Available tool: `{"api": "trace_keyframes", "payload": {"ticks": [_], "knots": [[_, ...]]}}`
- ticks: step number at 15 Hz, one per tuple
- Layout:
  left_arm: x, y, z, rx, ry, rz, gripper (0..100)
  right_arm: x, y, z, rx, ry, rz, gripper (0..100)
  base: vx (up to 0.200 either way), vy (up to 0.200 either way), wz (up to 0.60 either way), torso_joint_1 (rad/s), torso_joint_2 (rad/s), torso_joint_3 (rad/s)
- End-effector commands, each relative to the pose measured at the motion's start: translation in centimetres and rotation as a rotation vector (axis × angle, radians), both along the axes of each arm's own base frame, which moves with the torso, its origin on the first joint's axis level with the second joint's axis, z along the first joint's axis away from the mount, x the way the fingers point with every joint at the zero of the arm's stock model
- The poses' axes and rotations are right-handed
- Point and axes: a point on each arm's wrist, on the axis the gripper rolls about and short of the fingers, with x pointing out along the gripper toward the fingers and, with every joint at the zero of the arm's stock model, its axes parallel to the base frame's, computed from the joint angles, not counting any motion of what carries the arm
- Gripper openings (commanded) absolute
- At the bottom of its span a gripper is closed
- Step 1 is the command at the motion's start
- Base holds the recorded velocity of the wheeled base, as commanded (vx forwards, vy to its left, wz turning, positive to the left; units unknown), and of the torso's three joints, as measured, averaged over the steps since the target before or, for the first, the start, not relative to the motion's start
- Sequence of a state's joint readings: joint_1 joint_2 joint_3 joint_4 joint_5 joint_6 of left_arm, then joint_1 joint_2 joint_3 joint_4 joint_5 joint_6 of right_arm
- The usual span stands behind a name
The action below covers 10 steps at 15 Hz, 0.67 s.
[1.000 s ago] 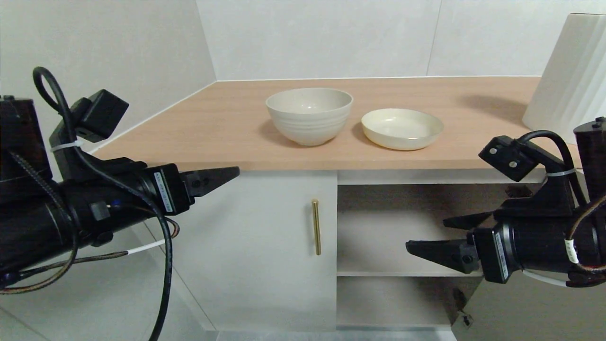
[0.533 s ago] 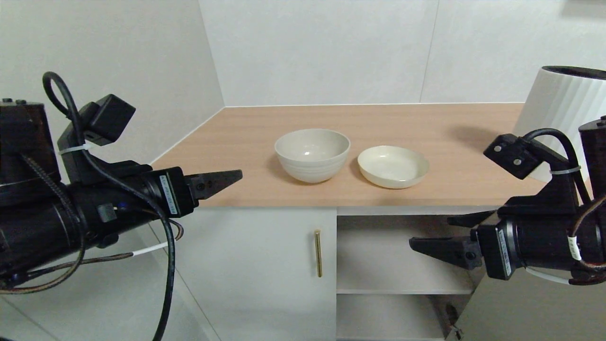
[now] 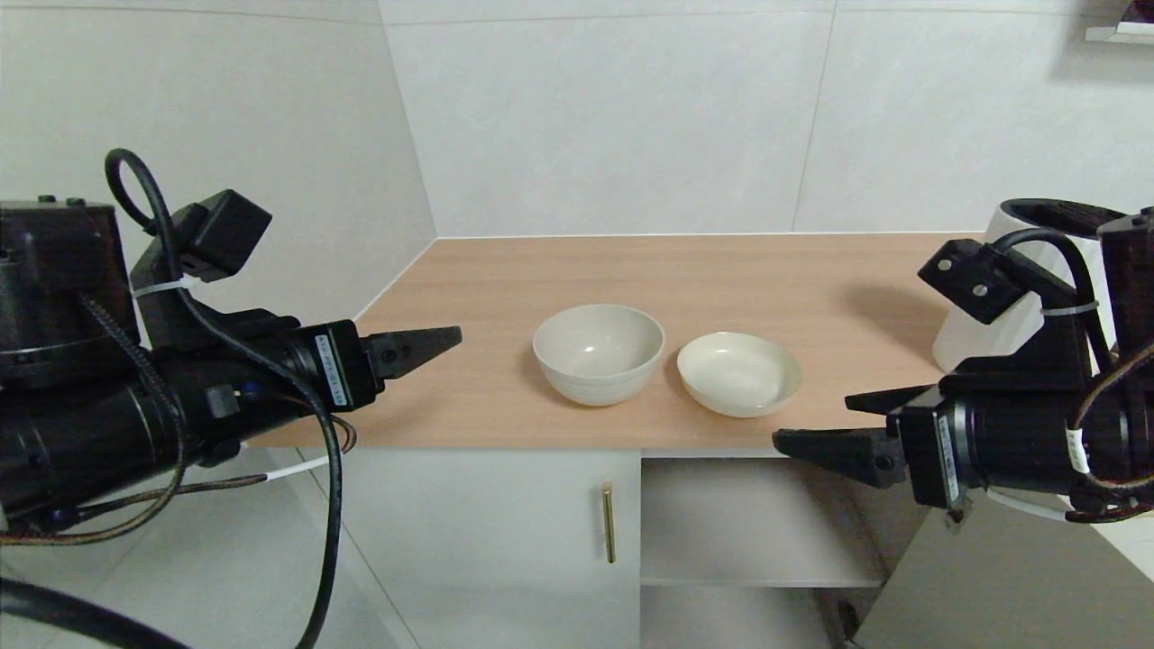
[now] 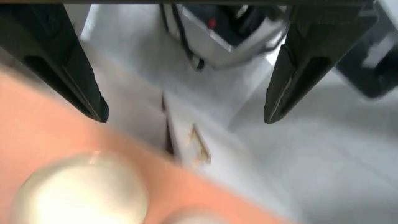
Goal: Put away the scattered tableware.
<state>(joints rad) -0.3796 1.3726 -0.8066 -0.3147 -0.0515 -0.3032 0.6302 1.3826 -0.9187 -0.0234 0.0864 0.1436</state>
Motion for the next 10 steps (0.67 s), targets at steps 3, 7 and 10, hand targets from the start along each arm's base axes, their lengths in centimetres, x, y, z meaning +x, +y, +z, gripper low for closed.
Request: {"api": "trace_keyframes", "payload": {"ticks": [3, 7, 10], "knots": [[2.8, -0.9, 1.6, -0.009, -0.034, 0.016, 100, 3.4, -0.2, -0.3, -0.053, -0.039, -0.040, 100, 0.000, 0.000, 0.00, 0.160, -0.36, -0.202], [4.8, -0.8, 0.3, 0.037, 0.083, 0.043, 100, 5.6, -0.3, 0.4, -0.019, -0.007, -0.118, 100, 0.000, 0.000, 0.00, 0.022, -0.05, -0.024], [4.6, -0.8, 0.6, 0.059, 0.207, 0.045, 100, 7.4, 0.4, 0.5, 0.023, 0.112, -0.208, 100, 0.000, 0.000, 0.00, 0.000, 0.00, 0.000]]}}
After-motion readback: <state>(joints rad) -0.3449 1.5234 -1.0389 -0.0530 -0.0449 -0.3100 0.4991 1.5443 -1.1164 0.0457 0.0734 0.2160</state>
